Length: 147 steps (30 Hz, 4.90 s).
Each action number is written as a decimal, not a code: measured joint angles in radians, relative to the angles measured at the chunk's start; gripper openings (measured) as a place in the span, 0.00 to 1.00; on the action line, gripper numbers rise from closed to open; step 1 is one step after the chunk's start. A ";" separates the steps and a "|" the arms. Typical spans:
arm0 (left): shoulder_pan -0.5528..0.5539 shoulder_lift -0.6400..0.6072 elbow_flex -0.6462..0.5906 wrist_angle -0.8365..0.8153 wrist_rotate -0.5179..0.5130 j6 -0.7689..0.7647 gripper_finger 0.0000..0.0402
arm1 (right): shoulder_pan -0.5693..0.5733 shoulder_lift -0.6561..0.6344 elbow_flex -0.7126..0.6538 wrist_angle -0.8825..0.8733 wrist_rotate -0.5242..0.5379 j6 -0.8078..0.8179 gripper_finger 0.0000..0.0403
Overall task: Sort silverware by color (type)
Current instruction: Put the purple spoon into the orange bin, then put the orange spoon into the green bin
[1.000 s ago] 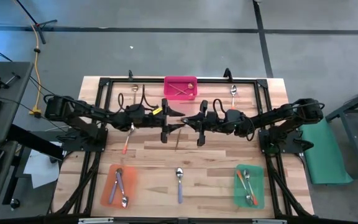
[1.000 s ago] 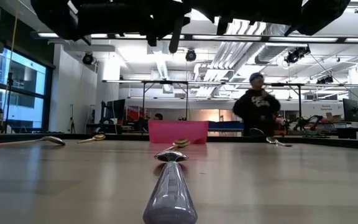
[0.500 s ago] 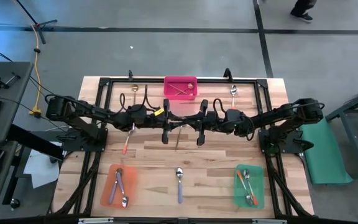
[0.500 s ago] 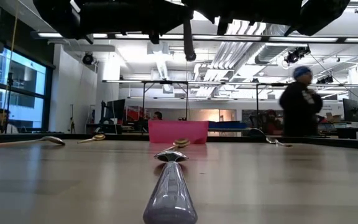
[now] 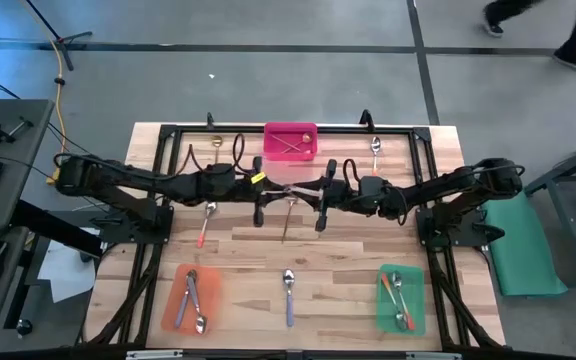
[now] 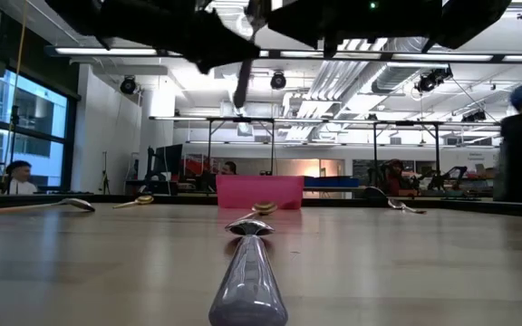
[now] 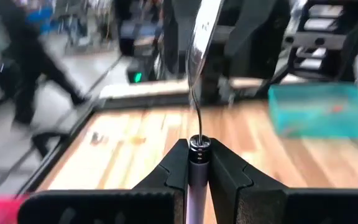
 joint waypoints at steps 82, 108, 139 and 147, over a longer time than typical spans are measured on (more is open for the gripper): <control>-1.074 -0.030 0.056 -1.102 -0.146 -1.788 0.38 | -0.049 -0.039 -0.060 -0.395 0.032 -0.035 0.00; 0.036 -0.250 0.111 -1.265 -0.077 -0.531 0.18 | -0.049 -0.038 -0.060 -0.396 0.032 0.034 0.00; 0.229 0.033 -0.376 0.090 0.203 -0.306 0.00 | -0.189 0.012 -0.059 -0.724 0.127 0.540 0.41; 0.284 0.022 -0.372 0.010 0.169 -0.304 0.06 | -0.354 0.012 -0.058 -0.790 0.067 0.503 0.42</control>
